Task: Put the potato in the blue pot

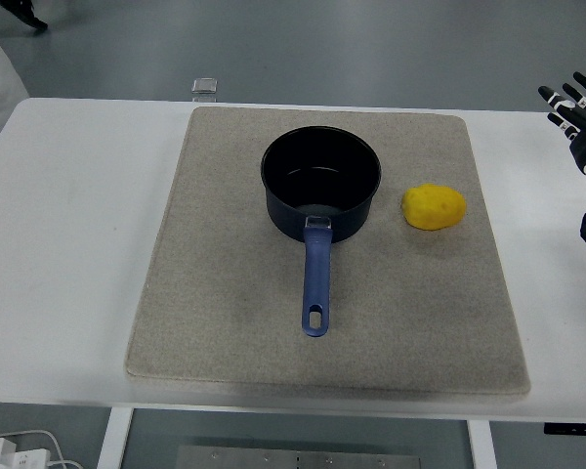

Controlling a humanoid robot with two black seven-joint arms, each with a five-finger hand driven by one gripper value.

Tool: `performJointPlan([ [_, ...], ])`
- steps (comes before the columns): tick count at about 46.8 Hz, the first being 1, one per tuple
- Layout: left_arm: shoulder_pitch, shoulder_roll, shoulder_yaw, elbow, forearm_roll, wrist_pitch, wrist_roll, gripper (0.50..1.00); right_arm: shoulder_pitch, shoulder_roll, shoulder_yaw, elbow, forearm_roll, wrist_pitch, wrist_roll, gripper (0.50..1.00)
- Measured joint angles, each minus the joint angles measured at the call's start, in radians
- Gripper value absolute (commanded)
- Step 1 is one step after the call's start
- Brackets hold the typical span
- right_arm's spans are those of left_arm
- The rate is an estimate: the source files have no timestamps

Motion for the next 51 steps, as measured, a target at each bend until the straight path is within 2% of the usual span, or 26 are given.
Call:
performJointPlan([
  [51, 0.006, 0.0, -0.024, 0.001, -0.011, 0.0, -0.008, 0.999, 0.002, -0.004, -0.001, 0.002, -0.001, 0.004, 0.0, 0.928],
])
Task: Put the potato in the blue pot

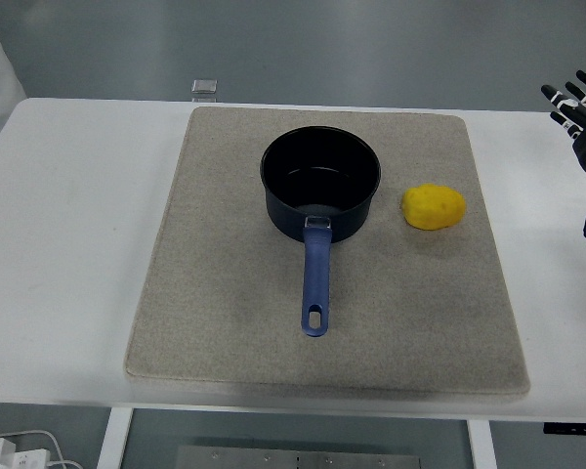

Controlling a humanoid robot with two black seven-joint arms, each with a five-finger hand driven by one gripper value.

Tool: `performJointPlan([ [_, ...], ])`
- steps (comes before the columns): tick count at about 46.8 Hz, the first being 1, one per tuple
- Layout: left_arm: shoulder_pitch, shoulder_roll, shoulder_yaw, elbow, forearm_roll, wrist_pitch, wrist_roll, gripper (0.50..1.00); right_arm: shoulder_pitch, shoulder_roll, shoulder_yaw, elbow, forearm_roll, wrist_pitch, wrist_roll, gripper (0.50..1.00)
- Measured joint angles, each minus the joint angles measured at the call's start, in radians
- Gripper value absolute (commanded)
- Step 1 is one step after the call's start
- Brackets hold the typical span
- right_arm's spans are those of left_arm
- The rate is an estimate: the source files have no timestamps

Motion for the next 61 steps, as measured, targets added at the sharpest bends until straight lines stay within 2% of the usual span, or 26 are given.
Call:
performJointPlan([
  [18, 0.0, 0.0, 0.0, 0.0, 0.0, 0.0, 0.0, 0.999, 0.0, 0.005, -0.003, 0.0, -0.005, 0.001, 0.003, 0.928],
  [39, 0.0, 0.0, 0.0, 0.0, 0.0, 0.0, 0.0, 0.999, -0.008, 0.002, -0.023, 0.012, -0.103, 0.003, 0.009, 0.928],
  [47, 0.0, 0.0, 0.0, 0.0, 0.0, 0.0, 0.0, 0.999, -0.007, -0.015, -0.049, 0.085, -0.248, 0.002, 0.011, 0.928],
  [61, 0.0, 0.0, 0.0, 0.0, 0.0, 0.0, 0.0, 0.999, -0.001, -0.112, -0.083, 0.264, -0.558, 0.014, 0.014, 0.928],
])
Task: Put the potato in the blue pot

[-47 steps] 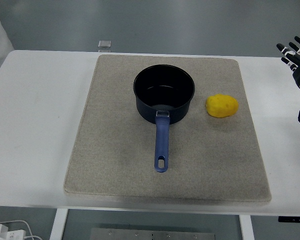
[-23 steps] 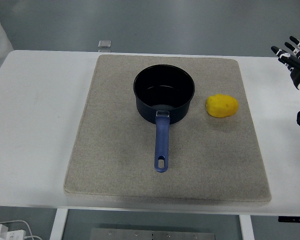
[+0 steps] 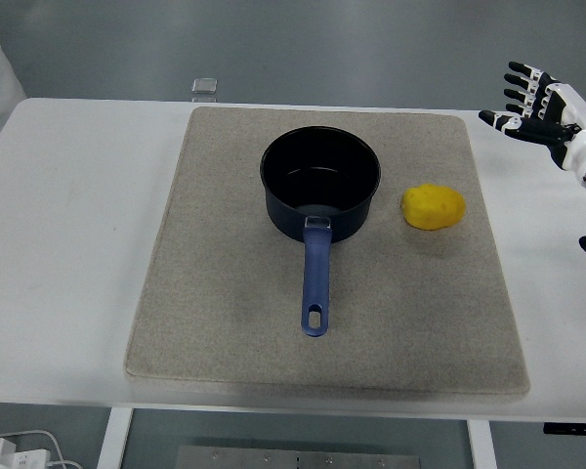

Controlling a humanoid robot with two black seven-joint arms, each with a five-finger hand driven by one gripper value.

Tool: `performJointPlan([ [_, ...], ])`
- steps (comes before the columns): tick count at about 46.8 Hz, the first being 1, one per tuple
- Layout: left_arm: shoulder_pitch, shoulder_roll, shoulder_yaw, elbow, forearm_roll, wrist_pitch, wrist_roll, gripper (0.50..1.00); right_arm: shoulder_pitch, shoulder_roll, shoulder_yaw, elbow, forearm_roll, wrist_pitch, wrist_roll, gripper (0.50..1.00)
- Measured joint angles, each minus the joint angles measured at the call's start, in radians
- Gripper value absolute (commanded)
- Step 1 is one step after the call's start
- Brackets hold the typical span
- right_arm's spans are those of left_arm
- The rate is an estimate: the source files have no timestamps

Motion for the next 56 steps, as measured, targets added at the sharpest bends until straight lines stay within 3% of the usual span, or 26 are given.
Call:
performJointPlan([
  [6, 0.0, 0.0, 0.0, 0.0, 0.0, 0.0, 0.0, 0.999, 0.001, -0.045, -0.049, 0.056, -0.145, 0.046, 0.025, 0.928],
  [14, 0.0, 0.0, 0.0, 0.0, 0.0, 0.0, 0.0, 0.999, 0.004, -0.06, -0.105, 0.083, -0.285, 0.052, 0.043, 0.928],
  [21, 0.0, 0.0, 0.0, 0.0, 0.0, 0.0, 0.0, 0.999, 0.001, -0.053, -0.151, 0.082, -0.388, 0.043, 0.092, 0.928],
  [41, 0.0, 0.0, 0.0, 0.0, 0.0, 0.0, 0.0, 0.999, -0.002, -0.035, -0.261, 0.03, -0.505, -0.044, 0.103, 0.926],
  [56, 0.0, 0.0, 0.0, 0.0, 0.0, 0.0, 0.0, 0.999, 0.002, 0.026, -0.276, -0.03, -0.507, -0.046, 0.103, 0.926],
])
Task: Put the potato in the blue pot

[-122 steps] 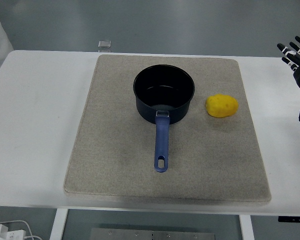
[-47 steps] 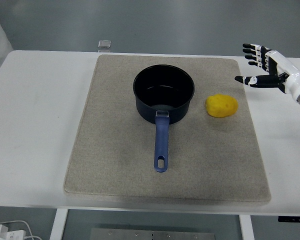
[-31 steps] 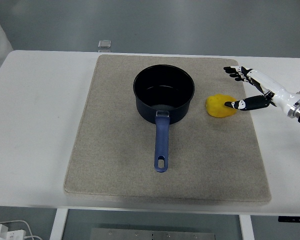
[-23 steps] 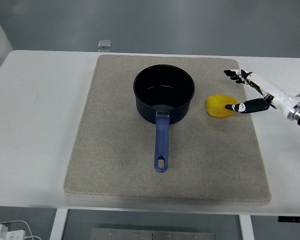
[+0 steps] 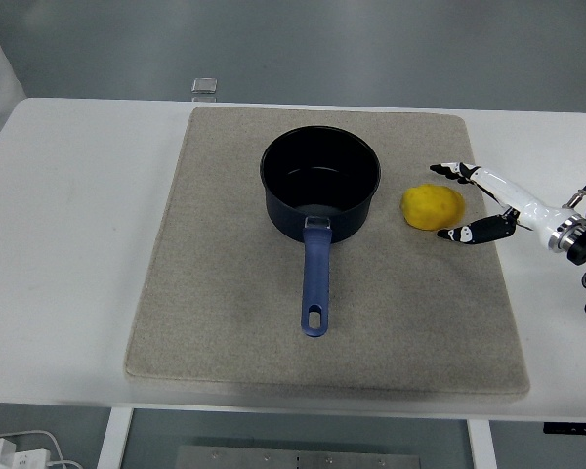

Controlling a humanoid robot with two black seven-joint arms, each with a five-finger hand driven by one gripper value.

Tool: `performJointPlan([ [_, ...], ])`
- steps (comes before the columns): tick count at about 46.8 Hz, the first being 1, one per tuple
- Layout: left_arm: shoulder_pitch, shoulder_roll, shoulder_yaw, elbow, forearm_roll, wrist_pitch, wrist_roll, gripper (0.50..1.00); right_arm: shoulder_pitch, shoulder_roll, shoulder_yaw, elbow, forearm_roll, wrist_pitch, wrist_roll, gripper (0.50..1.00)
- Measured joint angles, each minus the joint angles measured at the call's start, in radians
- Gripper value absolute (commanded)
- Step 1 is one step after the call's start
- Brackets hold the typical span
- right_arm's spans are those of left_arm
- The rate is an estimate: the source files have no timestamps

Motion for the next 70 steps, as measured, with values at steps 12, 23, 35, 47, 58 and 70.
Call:
performJointPlan([
  [12, 0.0, 0.0, 0.0, 0.0, 0.0, 0.0, 0.0, 0.999, 0.013, 0.047, -0.001, -0.046, -0.001, 0.007, -0.001, 0.867],
  [23, 0.0, 0.0, 0.0, 0.0, 0.0, 0.0, 0.0, 0.999, 0.026, 0.047, -0.019, -0.049, -0.003, 0.046, 0.012, 0.644],
  [35, 0.0, 0.0, 0.0, 0.0, 0.0, 0.0, 0.0, 0.999, 0.032, 0.046, -0.052, -0.077, -0.002, 0.069, 0.032, 0.5],
  [47, 0.0, 0.0, 0.0, 0.0, 0.0, 0.0, 0.0, 0.999, 0.033, 0.046, -0.051, -0.095, 0.016, 0.096, 0.023, 0.5],
  [58, 0.0, 0.0, 0.0, 0.0, 0.0, 0.0, 0.0, 0.999, 0.035, 0.047, -0.037, -0.096, 0.018, 0.116, 0.018, 0.5],
  [70, 0.0, 0.0, 0.0, 0.0, 0.0, 0.0, 0.0, 0.999, 0.064, 0.047, -0.05, -0.097, 0.107, 0.126, 0.018, 0.5],
])
